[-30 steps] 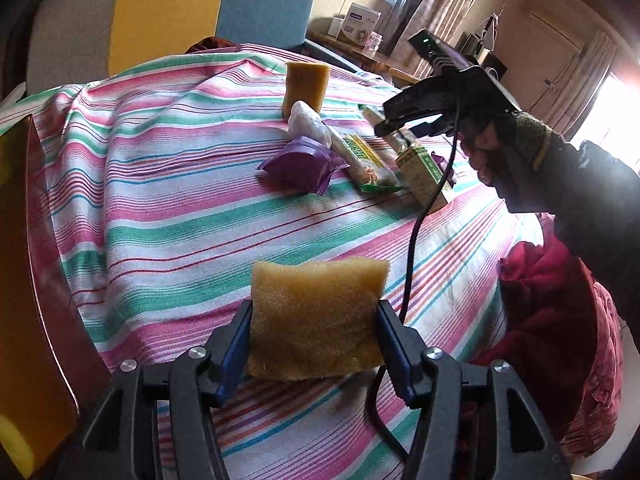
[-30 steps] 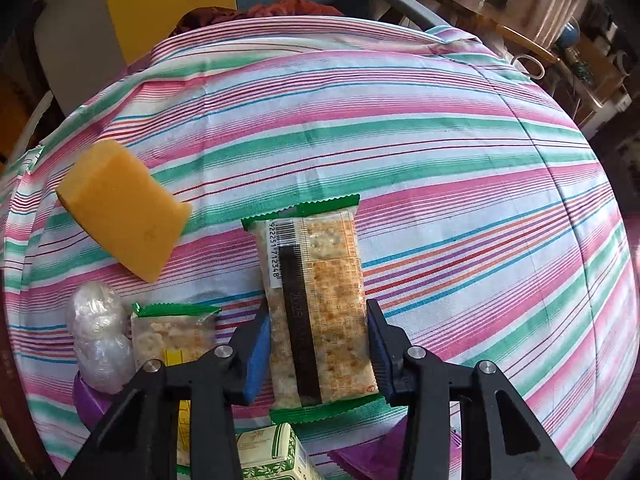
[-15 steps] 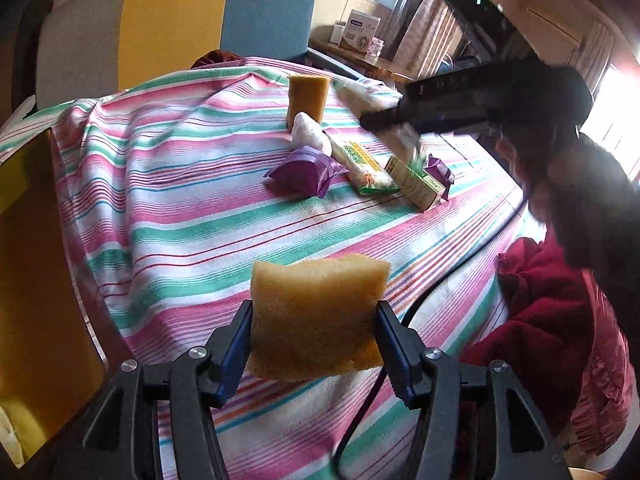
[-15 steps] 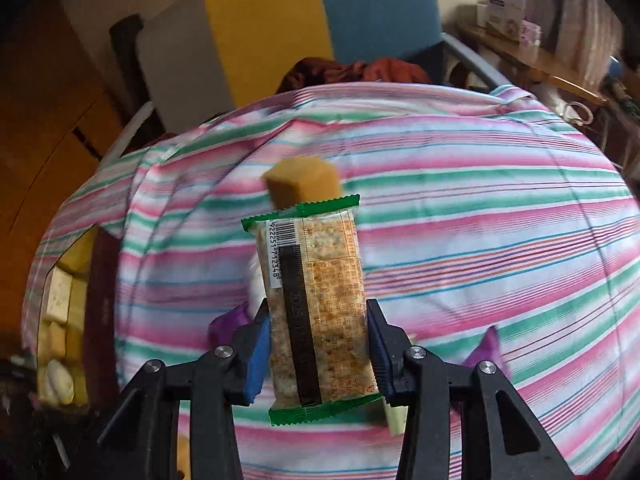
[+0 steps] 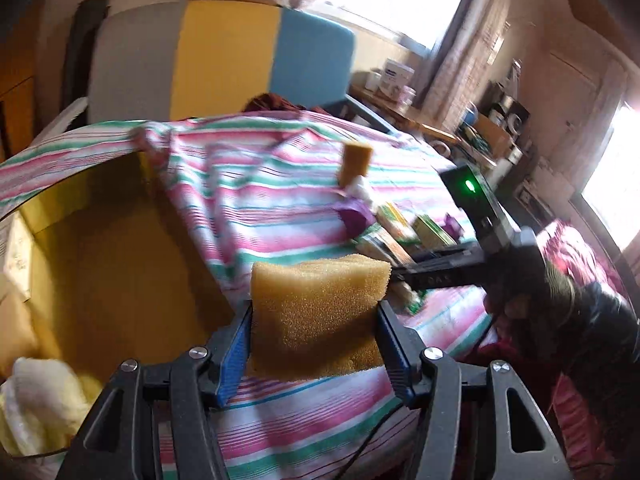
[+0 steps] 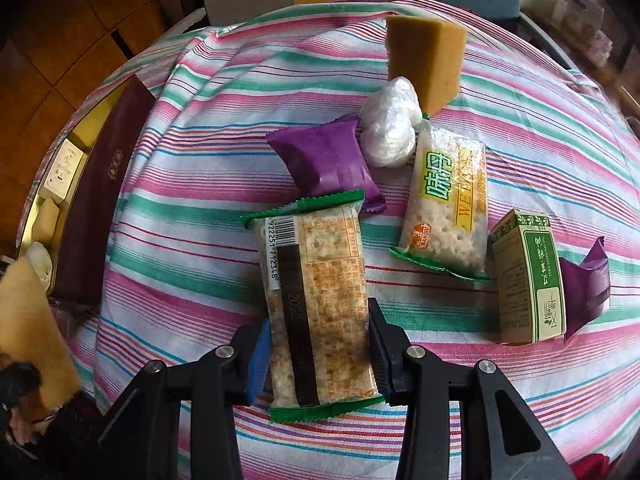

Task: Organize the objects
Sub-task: 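Lower the yellow sponge into the gold box and open the left tool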

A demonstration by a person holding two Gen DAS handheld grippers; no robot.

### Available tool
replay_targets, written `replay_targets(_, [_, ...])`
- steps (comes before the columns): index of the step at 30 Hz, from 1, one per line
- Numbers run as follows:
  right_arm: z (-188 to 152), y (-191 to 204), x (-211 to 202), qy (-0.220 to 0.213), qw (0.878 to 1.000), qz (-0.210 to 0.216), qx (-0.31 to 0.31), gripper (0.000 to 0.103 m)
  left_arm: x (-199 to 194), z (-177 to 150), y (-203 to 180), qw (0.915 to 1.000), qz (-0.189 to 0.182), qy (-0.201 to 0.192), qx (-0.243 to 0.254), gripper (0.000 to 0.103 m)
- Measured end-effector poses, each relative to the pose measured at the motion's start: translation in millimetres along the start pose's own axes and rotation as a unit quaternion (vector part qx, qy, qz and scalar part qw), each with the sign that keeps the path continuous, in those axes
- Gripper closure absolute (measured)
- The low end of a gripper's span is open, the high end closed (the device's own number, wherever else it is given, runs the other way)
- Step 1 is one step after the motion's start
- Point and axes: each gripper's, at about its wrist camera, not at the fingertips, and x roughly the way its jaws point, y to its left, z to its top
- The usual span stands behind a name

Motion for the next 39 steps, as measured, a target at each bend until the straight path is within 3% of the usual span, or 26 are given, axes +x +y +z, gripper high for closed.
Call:
replay_targets(5, [1,3,0,-0.003,1.0,-0.006,-0.006,0.06,-33,10,58,0.9961,0.042,-0.025,-0.074,0.044])
replay_targets(10, [2,5,-1,-0.003,1.0,-0.011,-0.012,0.06,-52,19,125,0.9844,0.091,-0.035,-0.146,0.044])
replay_targets(19, [3,9,0,-0.006,1.0,-0.021,-0.023,0.059,-27,45,202,0.9663,0.145,-0.011,-0.212,0.044])
replay_targets(29, [2,7,-1,-0.006,1.0,-0.021,-0.022,0.059,33,74,238,0.9615,0.195,0.045,-0.188,0.043])
replay_targets(34, [2,7,-1,-0.006,1.0,-0.02,-0.022,0.058,50,82,254,0.9502,0.237,0.054,-0.195,0.039])
replay_targets(39, [2,6,-2,-0.006,1.0,-0.019,-0.022,0.058,46,81,255,0.9521,0.225,0.049,-0.201,0.026])
